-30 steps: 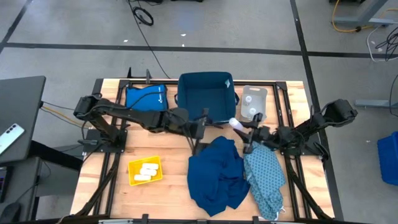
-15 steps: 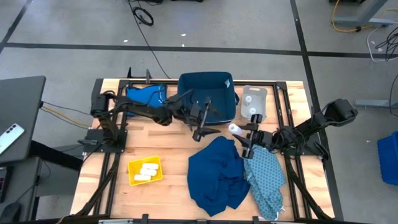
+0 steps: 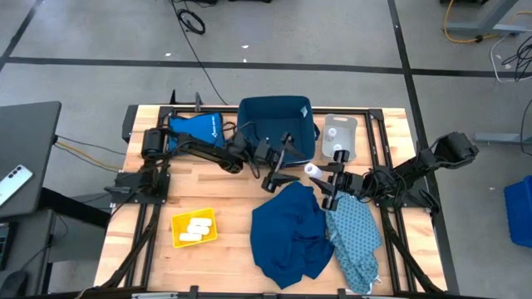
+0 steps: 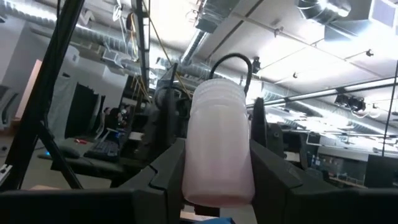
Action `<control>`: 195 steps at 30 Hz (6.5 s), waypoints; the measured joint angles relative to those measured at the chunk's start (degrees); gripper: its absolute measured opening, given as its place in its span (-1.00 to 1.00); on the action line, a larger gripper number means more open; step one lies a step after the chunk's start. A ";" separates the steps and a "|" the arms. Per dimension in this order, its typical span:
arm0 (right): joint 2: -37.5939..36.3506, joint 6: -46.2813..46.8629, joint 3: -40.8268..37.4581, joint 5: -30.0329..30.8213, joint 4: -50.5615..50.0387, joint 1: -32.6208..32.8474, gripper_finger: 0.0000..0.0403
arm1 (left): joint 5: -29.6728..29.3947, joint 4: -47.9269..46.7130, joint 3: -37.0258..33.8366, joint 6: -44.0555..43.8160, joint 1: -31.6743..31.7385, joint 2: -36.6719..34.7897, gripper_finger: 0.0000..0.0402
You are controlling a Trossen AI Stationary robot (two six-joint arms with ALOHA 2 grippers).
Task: Pick & Place Medicine items
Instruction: Put the transparent pill bottle into the white bin
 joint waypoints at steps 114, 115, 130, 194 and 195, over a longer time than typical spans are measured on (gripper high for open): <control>-12.85 65.54 38.71 25.91 -143.14 12.04 -0.06 | -8.83 -26.06 3.97 23.21 3.44 5.74 -0.29; -12.85 65.03 39.04 25.26 -143.34 10.86 -0.01 | -10.02 -26.81 3.97 24.30 2.99 5.72 -0.29; -12.85 56.70 42.12 12.87 -137.24 -0.42 0.08 | -24.51 -30.30 3.97 31.34 0.07 5.71 -0.29; -7.98 62.50 42.27 5.58 -135.79 -14.95 -0.34 | -51.34 -30.56 12.85 37.30 -4.63 11.51 -0.30; -7.98 62.40 42.27 5.51 -135.83 -14.95 -0.34 | -51.05 -30.57 12.85 37.32 -4.63 11.51 -0.30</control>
